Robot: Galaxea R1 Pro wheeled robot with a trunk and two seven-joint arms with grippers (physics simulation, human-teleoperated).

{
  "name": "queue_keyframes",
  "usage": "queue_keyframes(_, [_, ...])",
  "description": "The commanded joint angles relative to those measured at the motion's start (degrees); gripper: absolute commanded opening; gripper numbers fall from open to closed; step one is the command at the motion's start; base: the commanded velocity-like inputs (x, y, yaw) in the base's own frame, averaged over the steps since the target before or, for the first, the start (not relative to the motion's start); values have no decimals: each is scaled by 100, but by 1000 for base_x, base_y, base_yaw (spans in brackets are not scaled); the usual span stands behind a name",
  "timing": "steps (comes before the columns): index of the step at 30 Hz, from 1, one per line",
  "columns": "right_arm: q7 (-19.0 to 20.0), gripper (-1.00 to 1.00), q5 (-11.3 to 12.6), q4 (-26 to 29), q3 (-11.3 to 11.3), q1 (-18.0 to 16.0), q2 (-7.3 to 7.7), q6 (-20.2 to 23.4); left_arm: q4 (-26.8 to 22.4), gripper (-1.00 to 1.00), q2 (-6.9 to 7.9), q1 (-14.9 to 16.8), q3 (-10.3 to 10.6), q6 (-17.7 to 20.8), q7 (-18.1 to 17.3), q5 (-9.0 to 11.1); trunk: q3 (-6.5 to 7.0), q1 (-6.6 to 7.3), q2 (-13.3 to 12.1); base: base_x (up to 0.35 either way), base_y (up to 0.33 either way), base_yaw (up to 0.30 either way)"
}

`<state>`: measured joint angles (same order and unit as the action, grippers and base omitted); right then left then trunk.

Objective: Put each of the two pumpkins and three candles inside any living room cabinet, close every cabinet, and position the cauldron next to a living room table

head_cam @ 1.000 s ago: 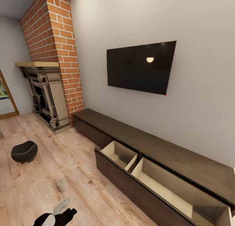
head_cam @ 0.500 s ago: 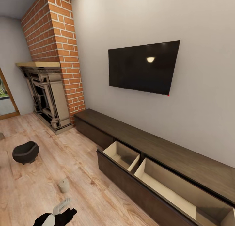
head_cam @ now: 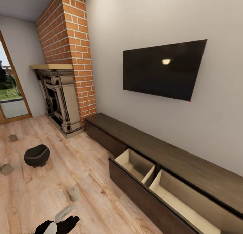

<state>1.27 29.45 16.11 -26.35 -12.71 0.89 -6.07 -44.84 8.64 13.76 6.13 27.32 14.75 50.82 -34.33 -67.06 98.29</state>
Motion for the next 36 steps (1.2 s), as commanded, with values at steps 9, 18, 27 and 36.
queue_keyframes(9, [6, 100, 60, -2, -44, -3, -1, -26, -8, 100, 7, 4, 29, 1, 54, 60, -6, -1, 3, 27, 10, 274])
queue_keyframes(18, [7, 100, 60, -2, -46, -3, -9, -26, -8, 100, 7, 4, 29, 1, 54, 68, -6, -1, 3, 92, 0, 275])
queue_keyframes(27, [18, 100, 60, 13, -44, -3, -10, -26, -7, 100, 5, 4, 29, 1, 54, 60, -6, -1, 3, 252, 0, 275])
queue_keyframes(36, [7, 100, 60, 34, -37, -3, -2, -24, -7, 100, 6, 4, 29, 1, 54, 52, -6, -1, 3, 22, 0, 204])
